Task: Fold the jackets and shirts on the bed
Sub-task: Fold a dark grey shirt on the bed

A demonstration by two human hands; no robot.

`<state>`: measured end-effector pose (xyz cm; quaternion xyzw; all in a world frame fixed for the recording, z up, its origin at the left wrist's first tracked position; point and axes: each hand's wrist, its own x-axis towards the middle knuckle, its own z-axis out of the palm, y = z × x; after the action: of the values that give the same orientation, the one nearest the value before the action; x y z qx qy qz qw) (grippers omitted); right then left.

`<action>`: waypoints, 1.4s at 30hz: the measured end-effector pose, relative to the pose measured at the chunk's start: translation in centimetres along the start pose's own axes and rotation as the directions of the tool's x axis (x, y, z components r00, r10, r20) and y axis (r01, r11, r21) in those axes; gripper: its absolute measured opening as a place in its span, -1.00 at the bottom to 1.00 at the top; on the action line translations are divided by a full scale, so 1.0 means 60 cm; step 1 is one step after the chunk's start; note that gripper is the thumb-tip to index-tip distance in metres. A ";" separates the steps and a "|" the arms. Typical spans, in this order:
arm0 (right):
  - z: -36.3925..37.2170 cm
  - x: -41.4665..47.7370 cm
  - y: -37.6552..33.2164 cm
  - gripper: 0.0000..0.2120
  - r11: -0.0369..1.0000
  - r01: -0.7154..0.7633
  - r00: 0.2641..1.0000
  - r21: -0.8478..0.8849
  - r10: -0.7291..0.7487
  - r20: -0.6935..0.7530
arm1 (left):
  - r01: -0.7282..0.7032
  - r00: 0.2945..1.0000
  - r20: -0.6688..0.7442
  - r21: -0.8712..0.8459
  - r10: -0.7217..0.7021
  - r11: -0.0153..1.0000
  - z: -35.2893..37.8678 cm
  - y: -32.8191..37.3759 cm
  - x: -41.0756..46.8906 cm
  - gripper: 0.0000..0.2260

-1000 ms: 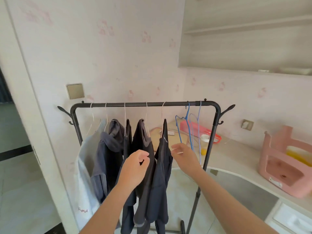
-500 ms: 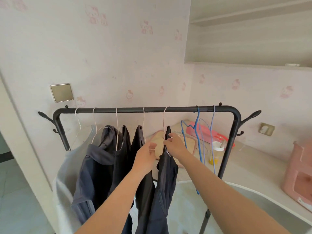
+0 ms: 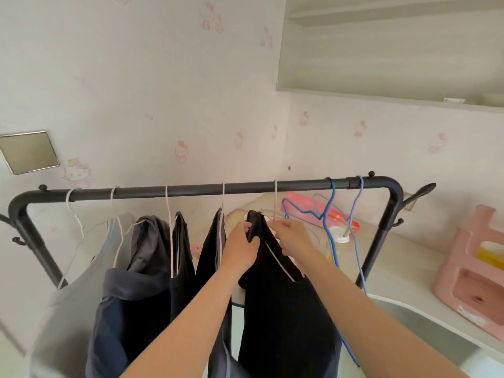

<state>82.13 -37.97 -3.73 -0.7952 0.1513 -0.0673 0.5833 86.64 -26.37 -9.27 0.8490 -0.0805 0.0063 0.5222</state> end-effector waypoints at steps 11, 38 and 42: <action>-0.020 -0.013 -0.047 -0.80 0.978 0.146 0.956 -0.148 -0.178 -0.232 | -0.205 0.976 -0.055 0.093 0.211 0.974 0.025 -0.009 0.068 -0.42; -0.094 -0.175 0.116 -0.59 0.945 -0.158 0.861 -0.287 -0.011 -0.509 | -0.498 0.794 0.363 -0.071 0.487 0.864 0.018 -0.075 -0.096 -0.91; -0.111 -0.202 0.133 -0.58 0.956 -0.157 0.834 -0.248 -0.006 -0.552 | -0.360 0.817 0.423 -0.157 0.392 0.920 0.007 -0.082 -0.113 -0.90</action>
<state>67.48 -42.30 -8.38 -0.8109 0.3512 -0.2462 0.3982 80.64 -23.69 -14.47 0.7759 -0.3642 -0.0886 0.5074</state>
